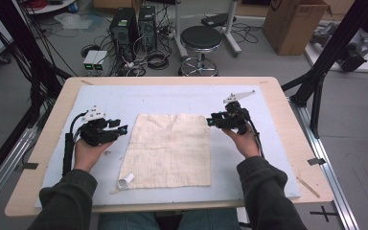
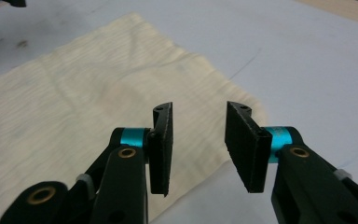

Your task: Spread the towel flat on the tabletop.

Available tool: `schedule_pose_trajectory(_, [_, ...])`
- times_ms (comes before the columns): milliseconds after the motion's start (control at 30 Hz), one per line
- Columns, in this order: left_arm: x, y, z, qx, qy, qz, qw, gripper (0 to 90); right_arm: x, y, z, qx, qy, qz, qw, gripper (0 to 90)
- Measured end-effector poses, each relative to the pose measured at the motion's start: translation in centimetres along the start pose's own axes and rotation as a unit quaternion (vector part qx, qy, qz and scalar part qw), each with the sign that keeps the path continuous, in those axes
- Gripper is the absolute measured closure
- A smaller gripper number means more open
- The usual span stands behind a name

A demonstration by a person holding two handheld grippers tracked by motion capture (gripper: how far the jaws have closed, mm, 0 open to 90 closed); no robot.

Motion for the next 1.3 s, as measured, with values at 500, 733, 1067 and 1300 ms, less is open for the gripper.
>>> schedule_pose_trajectory(500, [-4.6,-4.2,-4.8,-0.049,0.043,0.017,0.9977,47.6,-6.4,-1.9,6.1,0.068,-0.066,0.030,0.9950,55.4])
schedule_pose_trajectory(733, [-5.9,-4.0,-6.7,-0.076,0.072,0.039,0.9937,45.9,-7.9,-1.4,7.4,0.084,-0.091,0.053,0.9909,56.6])
schedule_pose_trajectory(1067, [-6.7,-3.3,-7.2,-0.111,0.087,0.087,0.9862,53.0,-8.5,0.0,9.1,0.099,-0.129,0.088,0.9828,61.7])
schedule_pose_trajectory(1300, [-7.3,-2.4,-7.4,-0.120,0.100,0.120,0.9804,64.4,-8.6,0.3,8.9,0.084,-0.140,0.091,0.9824,77.1])
Point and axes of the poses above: each handheld gripper's, and its own axes: y roughly forward along the jaws, x roughly out of its top, z roughly to its left, the point moved 1 cm from there along y, roughly forward along the jaws, and after that the axes turned 4 degrees about -x, right-handed, at the moved point
